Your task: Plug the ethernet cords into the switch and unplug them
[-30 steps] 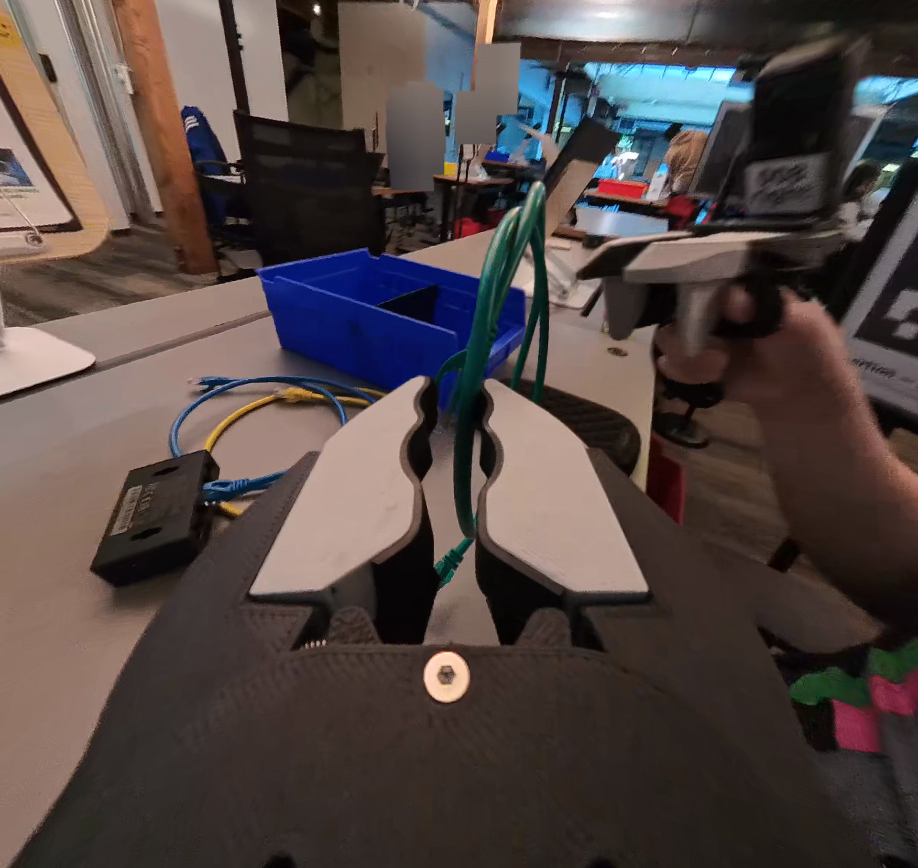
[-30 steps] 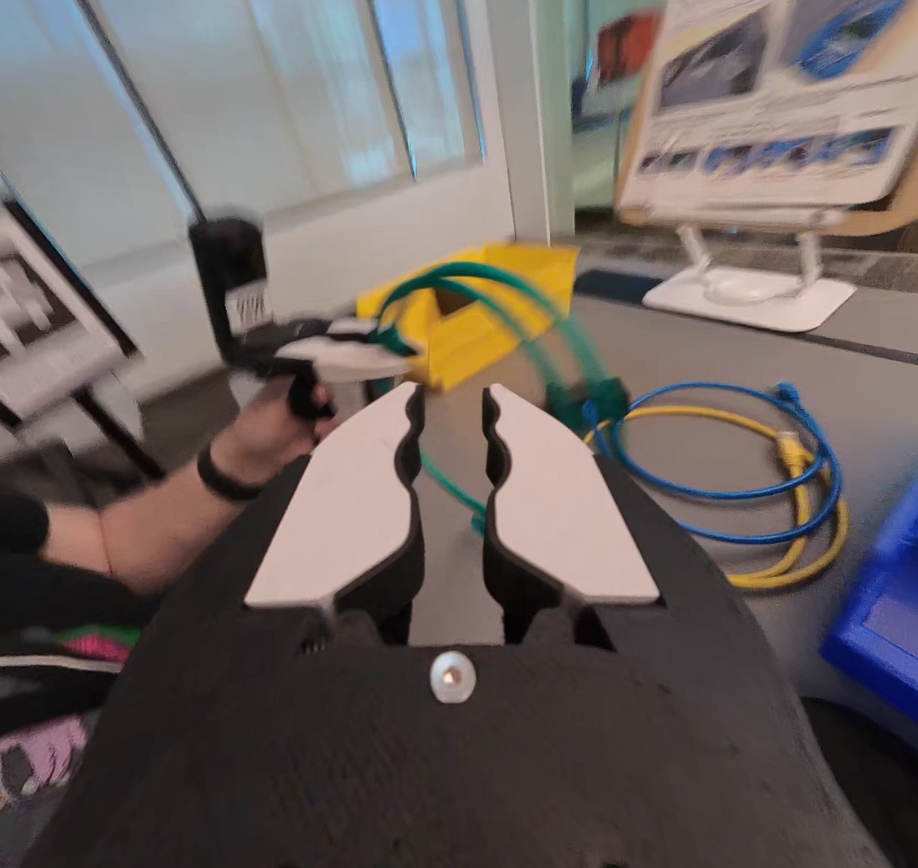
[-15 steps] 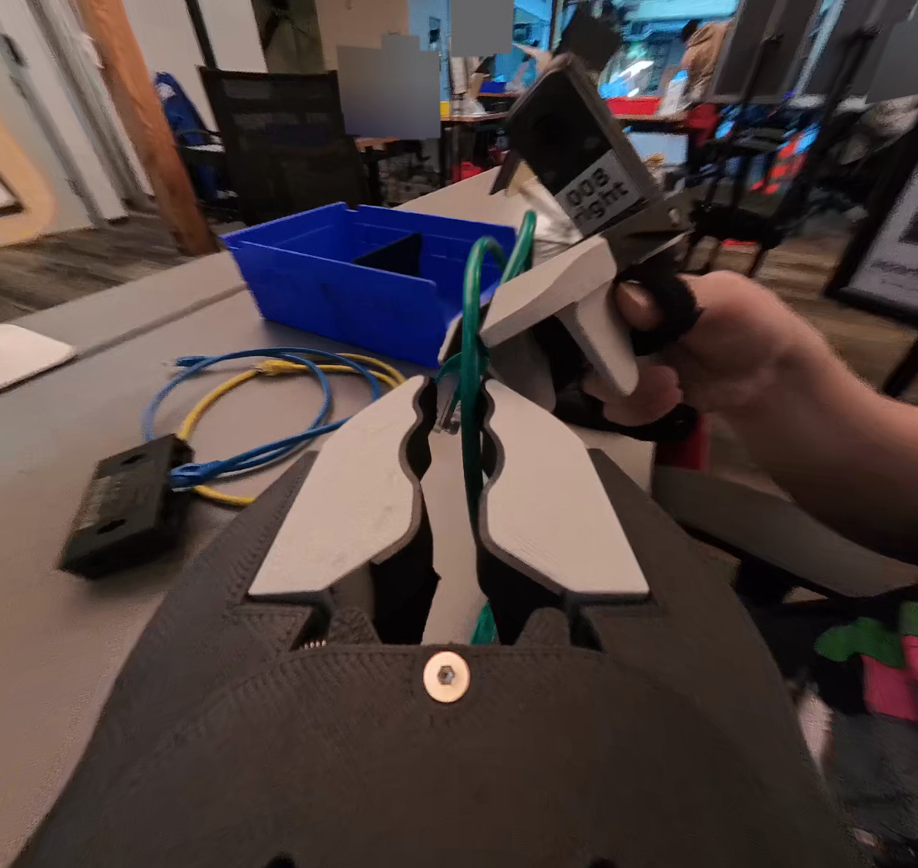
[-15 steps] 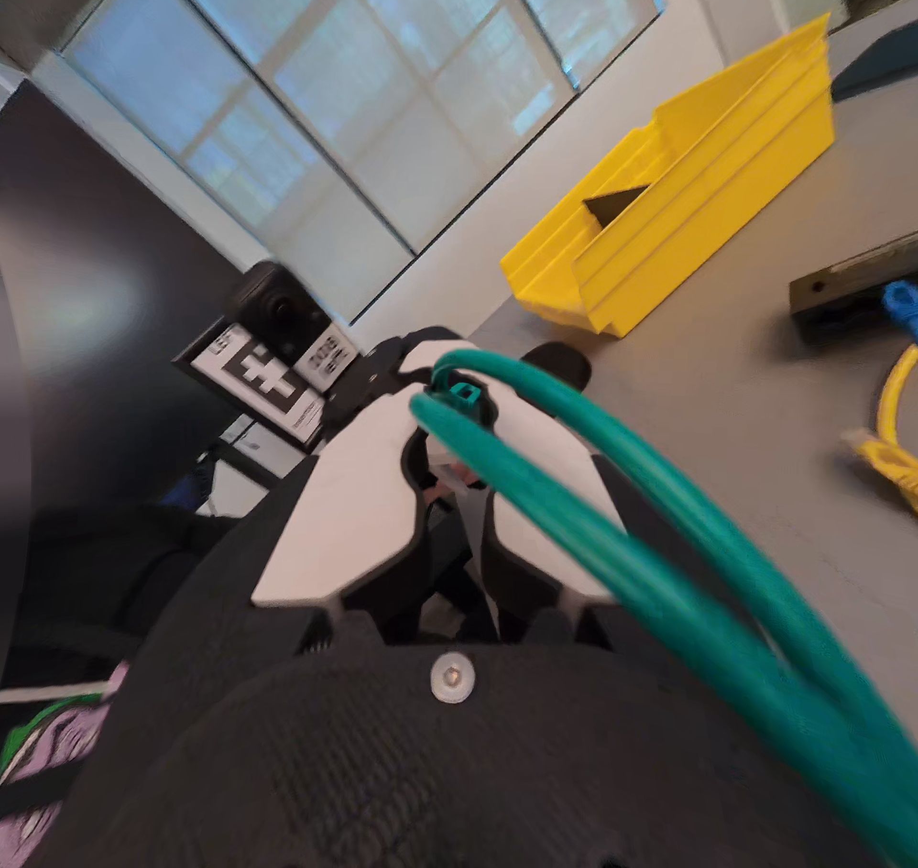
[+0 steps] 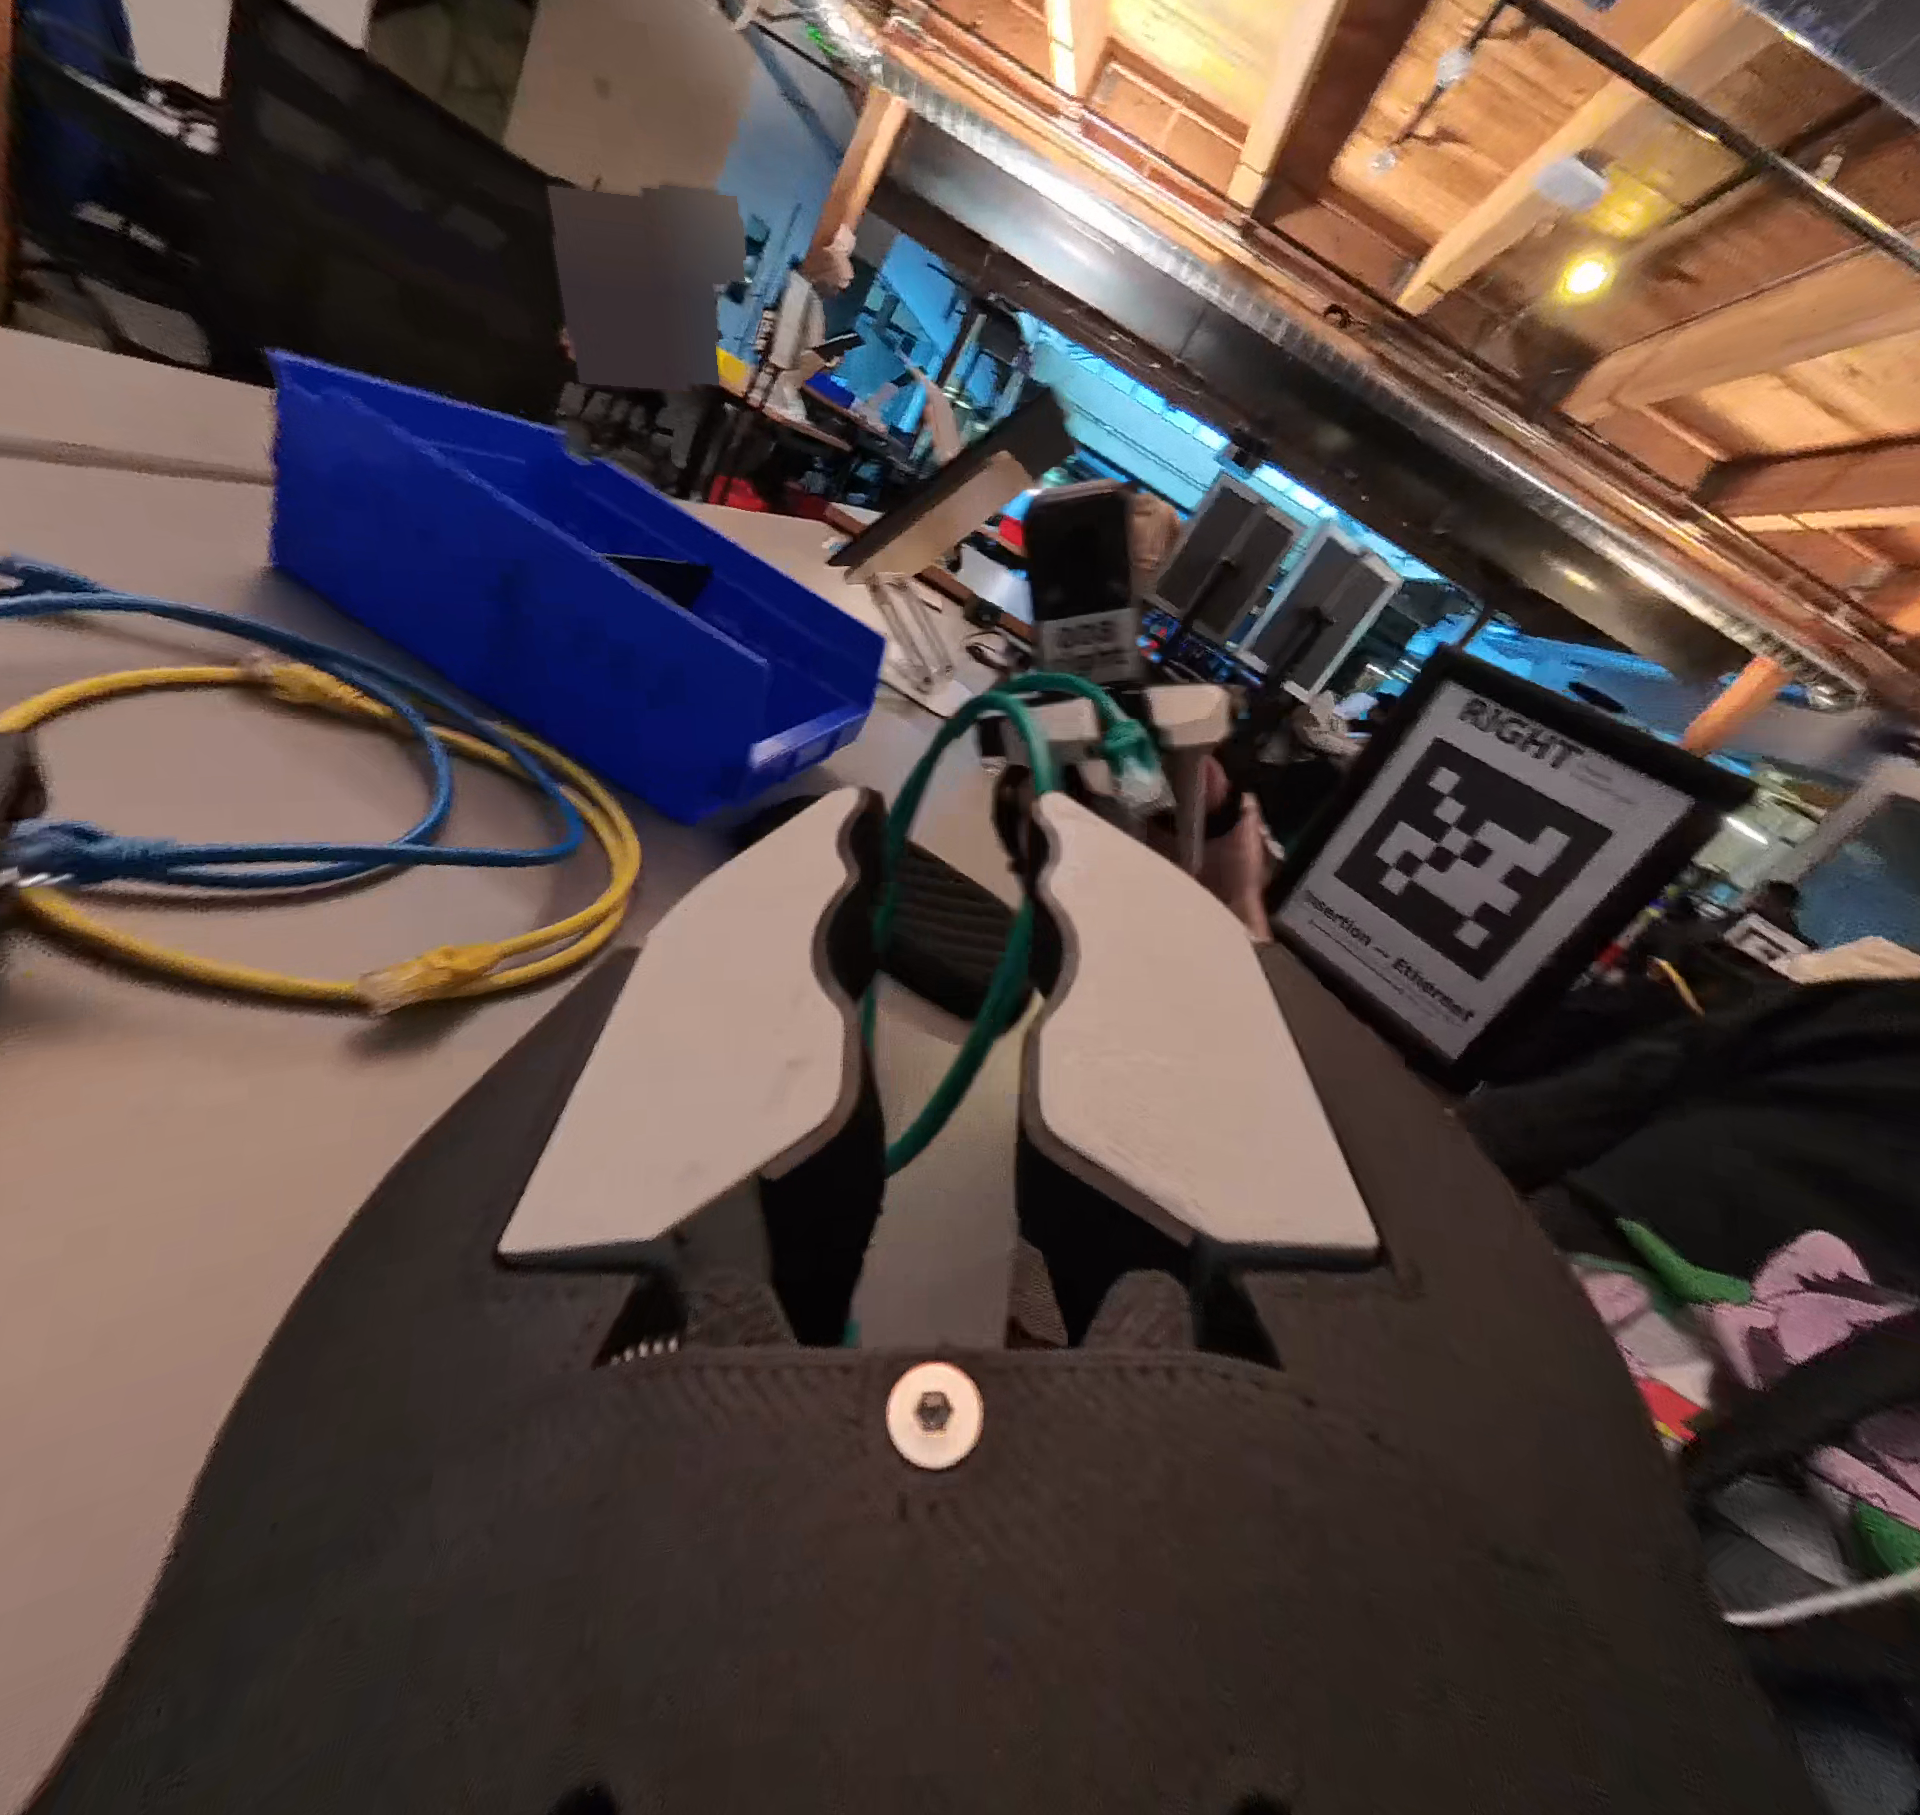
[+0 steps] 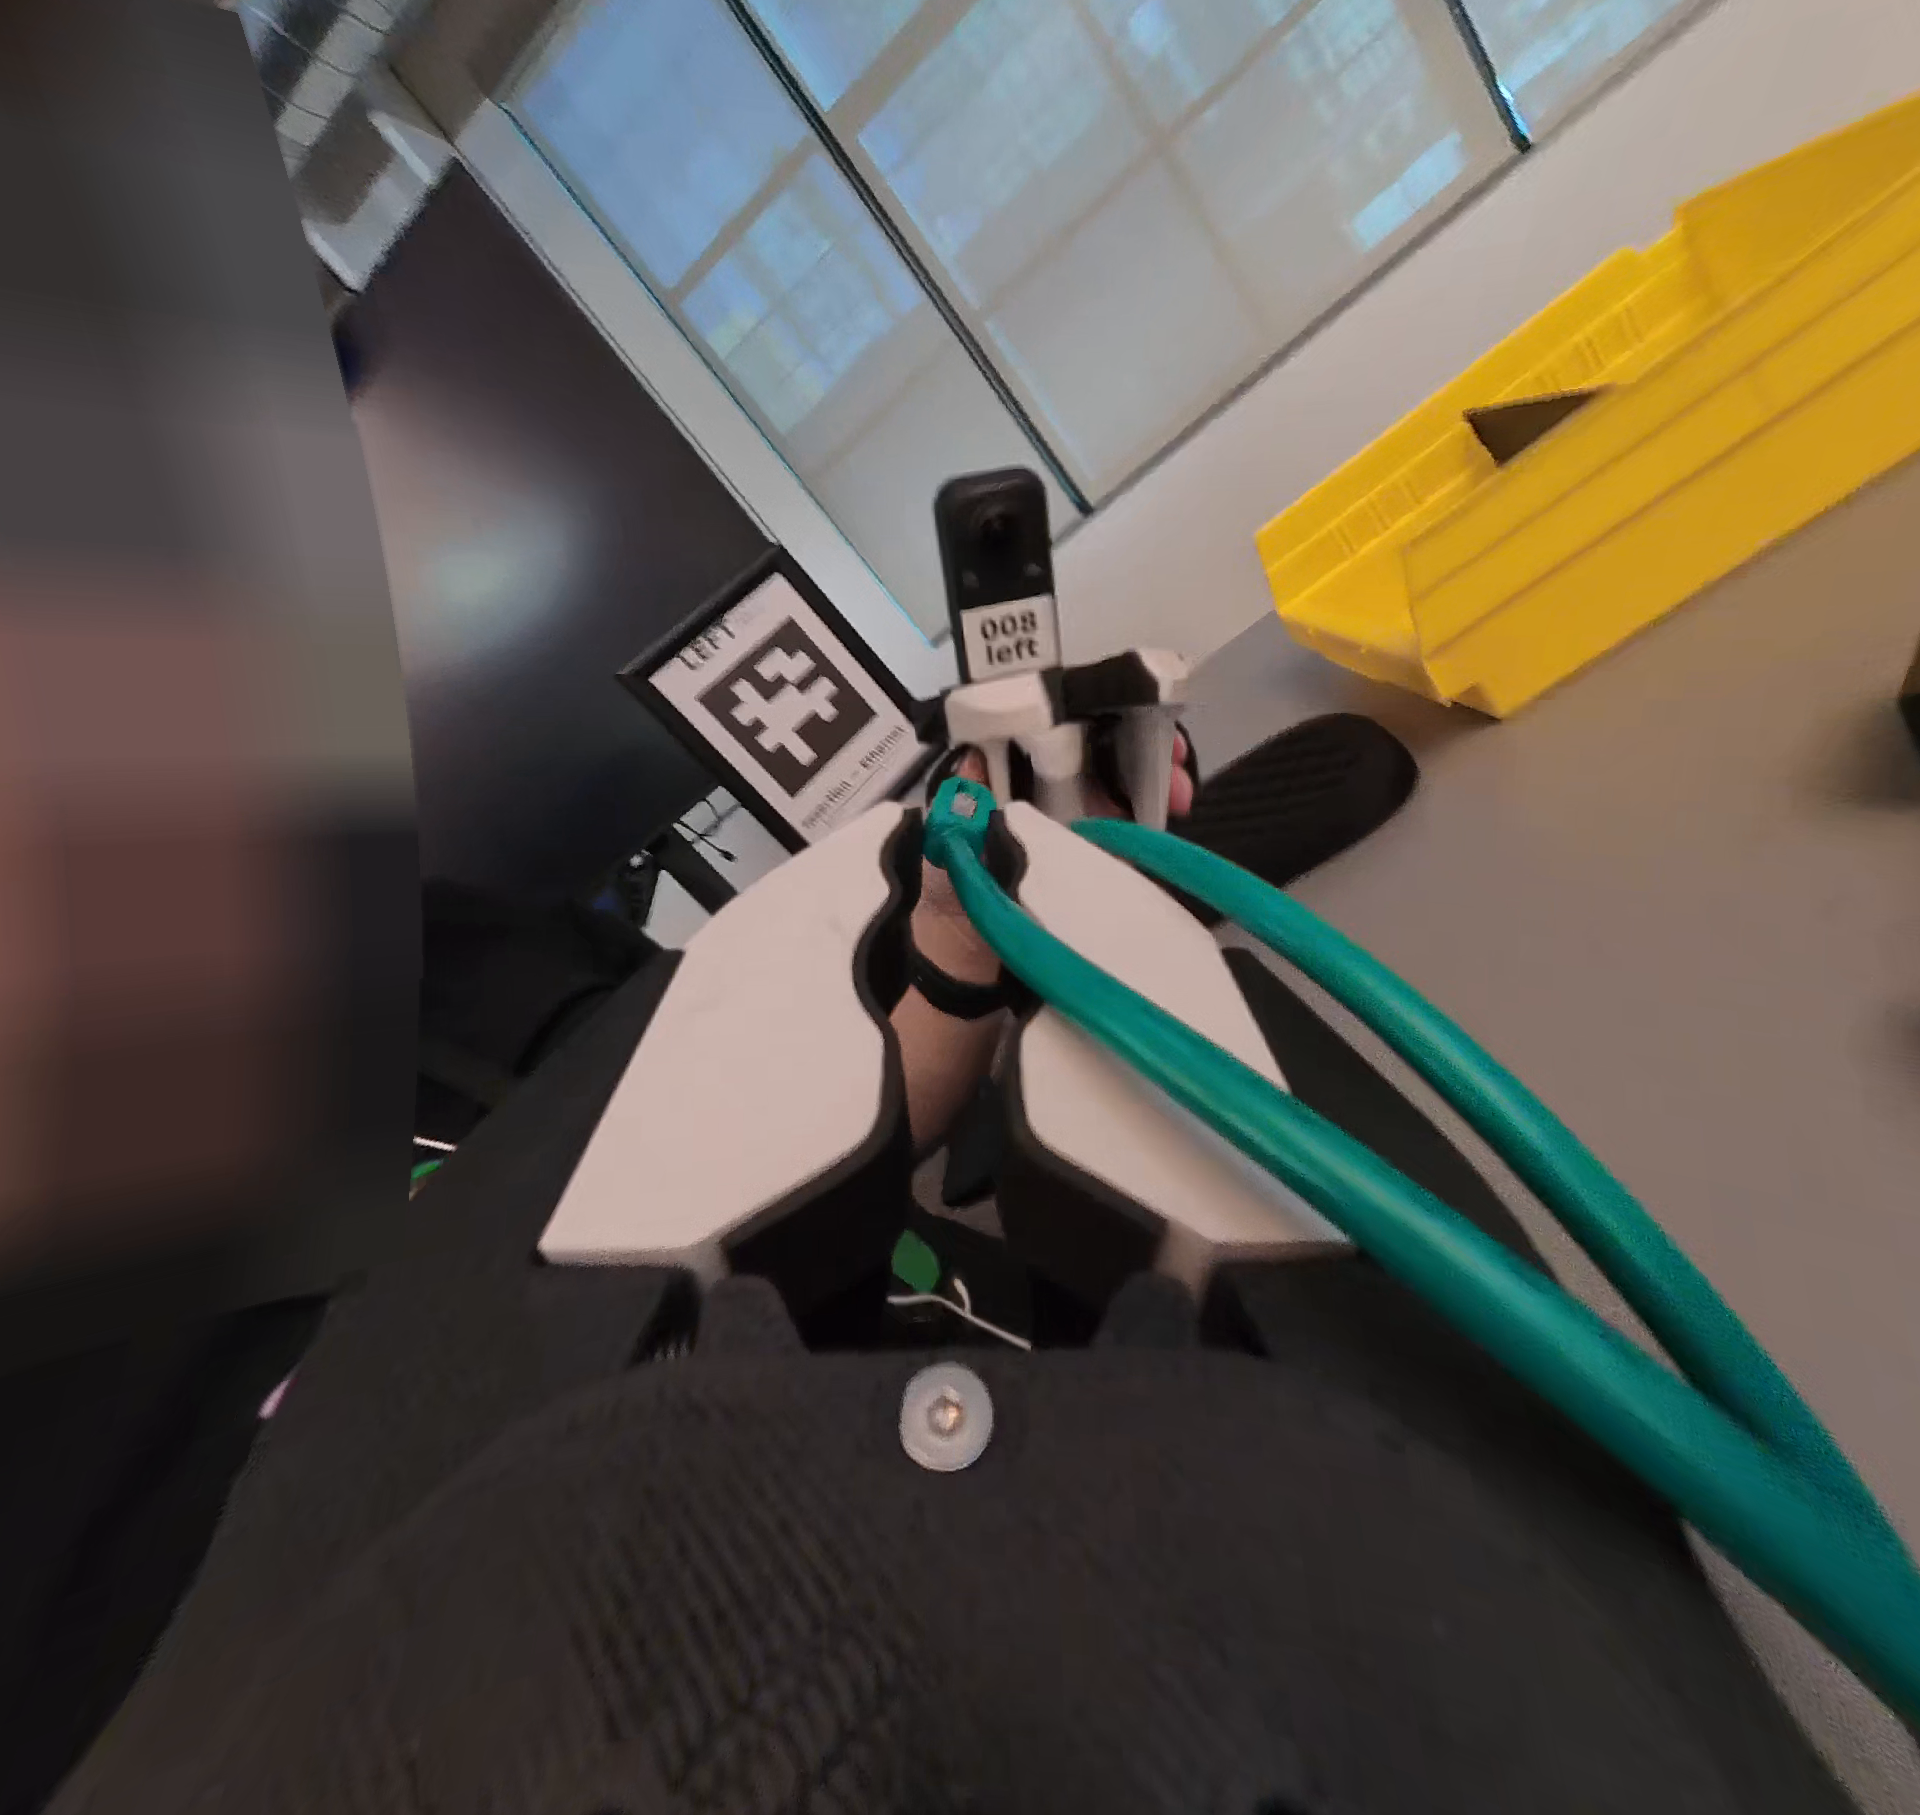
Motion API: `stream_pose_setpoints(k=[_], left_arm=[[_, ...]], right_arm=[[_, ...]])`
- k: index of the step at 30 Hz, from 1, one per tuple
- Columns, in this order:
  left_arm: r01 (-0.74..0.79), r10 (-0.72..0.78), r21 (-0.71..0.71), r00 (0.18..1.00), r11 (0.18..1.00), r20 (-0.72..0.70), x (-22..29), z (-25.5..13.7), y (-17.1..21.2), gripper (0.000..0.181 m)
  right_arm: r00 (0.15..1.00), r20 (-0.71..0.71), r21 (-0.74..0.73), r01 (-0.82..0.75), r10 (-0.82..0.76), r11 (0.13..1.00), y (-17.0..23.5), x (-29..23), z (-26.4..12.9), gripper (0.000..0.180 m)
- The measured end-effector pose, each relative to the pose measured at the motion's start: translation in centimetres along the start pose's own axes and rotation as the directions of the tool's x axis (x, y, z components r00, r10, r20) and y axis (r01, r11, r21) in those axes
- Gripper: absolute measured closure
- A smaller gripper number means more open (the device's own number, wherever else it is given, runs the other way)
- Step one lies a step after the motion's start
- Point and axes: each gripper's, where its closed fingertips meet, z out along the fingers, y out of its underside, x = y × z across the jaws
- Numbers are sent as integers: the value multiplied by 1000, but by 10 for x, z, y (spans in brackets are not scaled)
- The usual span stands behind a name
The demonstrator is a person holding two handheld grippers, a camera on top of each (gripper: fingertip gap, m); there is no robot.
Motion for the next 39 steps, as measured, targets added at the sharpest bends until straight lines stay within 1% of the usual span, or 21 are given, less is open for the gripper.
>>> stream_pose_setpoints(k=[1, 2, 3, 5, 8, 10, 11, 13, 16, 20, 21, 22, 23, 25, 27, 31, 32, 39], left_arm=[[5, -5, -12, 999, 1000, -38, 12, 5, 1, 148], [18, -21, -32, 997, 999, -77, 24, 11, 4, 141], [32, -38, -53, 993, 998, -114, 35, 16, 7, 137], [53, -63, -70, 985, 996, -160, 48, 25, 10, 145], [97, -106, -50, 970, 994, -219, 57, 29, 7, 157], [154, -169, -73, 938, 985, -303, 66, 28, 6, 168], [163, -180, -79, 930, 983, -320, 67, 28, 7, 168], [94, -107, -58, 947, 994, -304, 64, 28, 8, 169], [-72, 56, -56, 968, 996, -245, 60, 27, 11, 170], [-249, 240, -37, 958, 968, -158, 52, 22, 4, 170], [-276, 265, -56, 952, 960, -152, 50, 21, 4, 170], [-297, 282, -78, 947, 952, -156, 49, 20, 6, 170], [-310, 294, -87, 942, 947, -163, 49, 19, 7, 169], [-312, 291, -100, 939, 945, -181, 52, 19, 8, 169], [-305, 278, -111, 938, 946, -208, 57, 20, 11, 169], [-312, 283, -122, 936, 942, -211, 57, 20, 13, 169], [-313, 283, -130, 936, 941, -209, 56, 20, 14, 169], [-303, 263, -170, 939, 938, -222, 55, 20, 19, 169]], right_arm=[[999, 38, 23, 18, -19, 1000, -3, -6, 0, 168], [996, 62, 39, 60, -62, 997, -5, -11, 2, 167], [991, 63, 50, 117, -120, 992, -5, -14, 5, 168], [970, 52, 48, 234, -236, 971, -3, -17, 10, 167], [925, 42, 64, 375, -378, 925, 0, -26, 16, 168], [879, 40, 75, 472, -475, 878, 2, -31, 17, 167], [850, 34, 72, 523, -526, 849, 4, -34, 17, 167], [814, -3, 57, 581, -581, 812, 4, -34, 18, 167], [821, -13, 21, 571, -570, 821, 6, -30, 18, 167], [898, -39, -80, 435, -439, 897, 13, -14, 20, 165], [904, -28, -86, 422, -426, 902, 16, -13, 20, 160], [908, 7, -82, 418, -419, 905, 18, -17, 21, 151], [914, 36, -75, 407, -405, 911, 20, -20, 22, 146], [923, 67, -38, 383, -380, 923, 19, -23, 26, 145], [926, 58, 3, 374, -374, 927, 15, -20, 30, 147], [921, 95, 31, 376, -377, 926, 15, -19, 33, 159], [920, 107, 33, 376, -377, 926, 15, -19, 32, 166], [920, 136, -13, 372, -367, 928, 19, -18, 30, 165]])
